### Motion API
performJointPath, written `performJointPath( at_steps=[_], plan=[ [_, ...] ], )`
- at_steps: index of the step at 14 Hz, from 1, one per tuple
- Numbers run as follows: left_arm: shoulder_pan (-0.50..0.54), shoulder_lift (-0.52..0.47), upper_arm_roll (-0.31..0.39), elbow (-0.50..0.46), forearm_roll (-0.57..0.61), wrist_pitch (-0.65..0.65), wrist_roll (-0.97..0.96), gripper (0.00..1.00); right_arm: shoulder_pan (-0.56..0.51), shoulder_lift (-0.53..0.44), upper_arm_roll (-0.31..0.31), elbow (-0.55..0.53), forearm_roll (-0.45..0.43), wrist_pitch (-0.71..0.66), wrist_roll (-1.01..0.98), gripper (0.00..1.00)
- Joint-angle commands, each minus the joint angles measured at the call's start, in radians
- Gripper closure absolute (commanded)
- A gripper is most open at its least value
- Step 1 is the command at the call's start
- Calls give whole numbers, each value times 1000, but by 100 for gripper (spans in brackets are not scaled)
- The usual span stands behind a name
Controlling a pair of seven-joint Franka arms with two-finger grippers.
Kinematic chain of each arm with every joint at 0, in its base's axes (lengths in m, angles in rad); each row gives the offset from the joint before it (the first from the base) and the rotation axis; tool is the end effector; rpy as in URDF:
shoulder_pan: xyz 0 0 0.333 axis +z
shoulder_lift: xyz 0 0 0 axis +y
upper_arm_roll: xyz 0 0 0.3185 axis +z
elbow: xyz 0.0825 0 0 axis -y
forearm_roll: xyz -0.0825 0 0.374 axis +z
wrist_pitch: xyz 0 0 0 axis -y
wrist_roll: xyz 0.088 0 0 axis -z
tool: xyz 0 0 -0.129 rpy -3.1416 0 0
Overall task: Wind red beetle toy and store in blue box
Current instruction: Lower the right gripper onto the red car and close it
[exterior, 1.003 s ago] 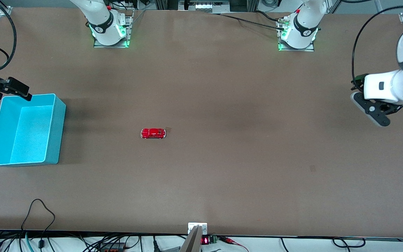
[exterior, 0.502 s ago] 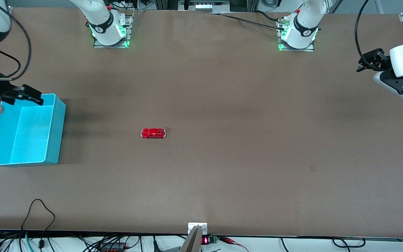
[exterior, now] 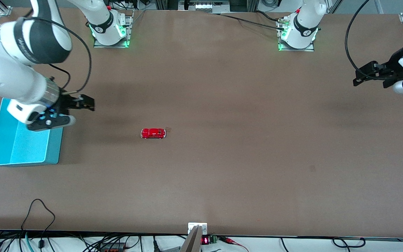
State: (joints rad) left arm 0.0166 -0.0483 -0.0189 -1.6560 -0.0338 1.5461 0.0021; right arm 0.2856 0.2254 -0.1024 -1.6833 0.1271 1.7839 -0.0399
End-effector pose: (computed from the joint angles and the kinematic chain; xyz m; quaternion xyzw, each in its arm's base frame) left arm 0.5237 -0.0059 0.5897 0.9994 -0.0021 -0.0308 0.0164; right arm 0.5899 0.1272 0.4411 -0.9924 -0.0944 0.0649 0.0451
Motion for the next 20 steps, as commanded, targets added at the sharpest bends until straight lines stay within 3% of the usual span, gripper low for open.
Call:
performJointPath(
  at_steps=[1,4,8,13,16,20],
  plan=[
    [-27,-35,14,-47,35,25,-36,0,76,109,-8,68,84,8,-8,0],
    [-24,-33,10,-44,35,3,-48,0,179,193,-8,66,97,162,-34,0],
    [-18,-16,10,-39,35,54,-65,0,279,308,-8,63,91,267,-301,0],
    [-18,-15,11,-33,35,54,-66,0,242,359,-16,66,79,322,-658,0],
    [-18,-2,11,-15,37,54,-65,0,251,399,-16,54,4,402,-738,0],
    [-23,8,7,7,38,45,-65,0,263,420,-14,39,-3,440,-775,0]
  ],
)
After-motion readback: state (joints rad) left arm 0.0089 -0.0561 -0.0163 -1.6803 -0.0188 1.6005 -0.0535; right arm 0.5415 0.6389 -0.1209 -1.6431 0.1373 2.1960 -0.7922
